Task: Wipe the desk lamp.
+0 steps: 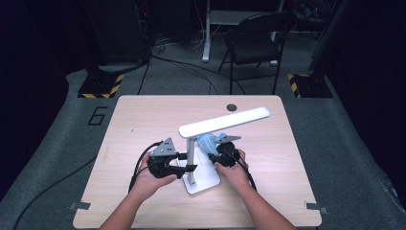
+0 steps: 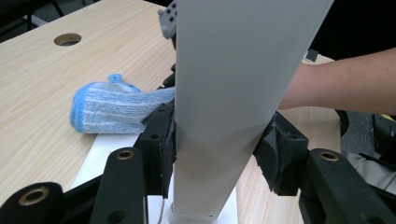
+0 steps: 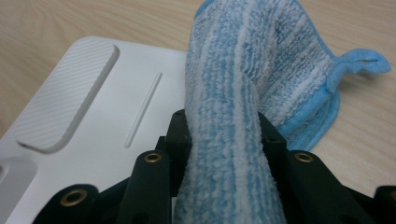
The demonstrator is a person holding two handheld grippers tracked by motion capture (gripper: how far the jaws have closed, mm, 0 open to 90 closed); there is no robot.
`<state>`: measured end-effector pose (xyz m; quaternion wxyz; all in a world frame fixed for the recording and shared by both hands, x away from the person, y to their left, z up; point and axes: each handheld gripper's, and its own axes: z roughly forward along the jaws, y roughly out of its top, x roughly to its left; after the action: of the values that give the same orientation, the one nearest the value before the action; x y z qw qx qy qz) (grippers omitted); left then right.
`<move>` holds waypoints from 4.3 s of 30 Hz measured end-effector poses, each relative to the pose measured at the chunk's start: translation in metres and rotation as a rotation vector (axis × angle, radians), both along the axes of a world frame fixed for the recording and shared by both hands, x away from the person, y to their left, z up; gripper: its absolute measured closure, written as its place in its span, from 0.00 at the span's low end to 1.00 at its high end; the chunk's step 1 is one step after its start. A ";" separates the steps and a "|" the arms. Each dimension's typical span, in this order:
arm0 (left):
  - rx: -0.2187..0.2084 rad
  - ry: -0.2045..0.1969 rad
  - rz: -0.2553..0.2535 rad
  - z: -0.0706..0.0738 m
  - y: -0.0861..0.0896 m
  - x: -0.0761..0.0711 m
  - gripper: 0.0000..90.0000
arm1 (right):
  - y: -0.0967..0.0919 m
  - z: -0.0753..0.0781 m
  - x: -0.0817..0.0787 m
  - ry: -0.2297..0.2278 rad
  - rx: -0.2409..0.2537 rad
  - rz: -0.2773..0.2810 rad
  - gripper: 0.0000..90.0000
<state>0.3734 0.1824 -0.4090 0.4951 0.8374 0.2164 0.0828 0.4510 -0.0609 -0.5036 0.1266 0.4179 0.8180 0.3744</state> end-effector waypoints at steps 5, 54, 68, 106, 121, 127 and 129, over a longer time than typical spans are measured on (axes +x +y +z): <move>0.012 -0.010 0.002 0.000 0.000 -0.001 0.57 | -0.005 0.000 -0.015 -0.005 0.004 0.008 0.73; -0.018 -0.008 0.106 -0.001 -0.011 0.022 0.57 | -0.065 0.012 -0.072 -0.013 0.023 -0.025 0.71; -0.023 0.001 0.134 -0.001 -0.014 0.030 0.56 | -0.063 0.010 -0.071 -0.028 0.002 -0.041 0.71; -0.031 0.017 0.138 -0.002 -0.016 0.031 0.56 | 0.001 -0.007 -0.091 -0.071 -0.016 0.096 0.75; -0.031 0.008 0.117 -0.003 -0.013 0.033 0.56 | 0.018 -0.007 -0.098 -0.112 -0.071 0.179 0.76; -0.023 0.004 0.117 -0.003 -0.012 0.033 0.56 | 0.012 -0.008 -0.094 -0.133 -0.082 0.161 0.76; -0.021 0.001 0.118 -0.003 -0.012 0.033 0.57 | 0.008 -0.008 -0.090 -0.131 -0.087 0.160 0.76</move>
<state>0.4066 0.1708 -0.4120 0.4978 0.8181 0.2664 0.1091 0.3606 -0.0527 -0.5117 0.1677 0.3200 0.8543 0.3738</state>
